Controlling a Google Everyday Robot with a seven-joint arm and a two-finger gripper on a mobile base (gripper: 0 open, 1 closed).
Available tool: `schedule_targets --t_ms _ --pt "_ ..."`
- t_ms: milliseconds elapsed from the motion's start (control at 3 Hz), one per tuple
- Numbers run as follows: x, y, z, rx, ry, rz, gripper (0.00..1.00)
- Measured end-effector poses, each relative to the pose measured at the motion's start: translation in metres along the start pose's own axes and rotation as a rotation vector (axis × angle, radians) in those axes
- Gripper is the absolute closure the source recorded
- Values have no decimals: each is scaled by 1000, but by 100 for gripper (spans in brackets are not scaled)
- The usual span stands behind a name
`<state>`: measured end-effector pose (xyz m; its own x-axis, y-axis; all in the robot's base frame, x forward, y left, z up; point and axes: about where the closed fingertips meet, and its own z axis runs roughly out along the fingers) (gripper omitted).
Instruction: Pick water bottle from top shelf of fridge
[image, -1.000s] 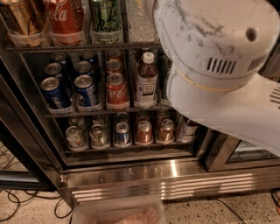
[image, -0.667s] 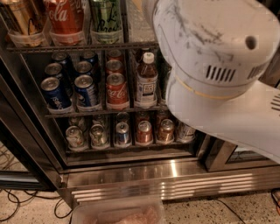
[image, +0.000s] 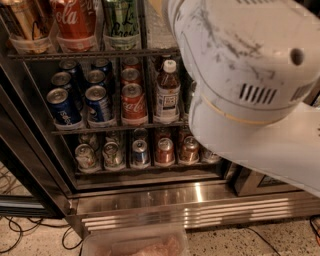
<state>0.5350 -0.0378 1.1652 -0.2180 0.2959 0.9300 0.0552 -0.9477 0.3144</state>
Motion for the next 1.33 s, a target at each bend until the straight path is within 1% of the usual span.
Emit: schedule_targets --t_ms 667,1000,1333 --pt "-4 -2 -6 5 1 13 100" --pt "-34 -4 -17 99 36 134 100" --pt "-38 -6 -17 99 36 134 100"
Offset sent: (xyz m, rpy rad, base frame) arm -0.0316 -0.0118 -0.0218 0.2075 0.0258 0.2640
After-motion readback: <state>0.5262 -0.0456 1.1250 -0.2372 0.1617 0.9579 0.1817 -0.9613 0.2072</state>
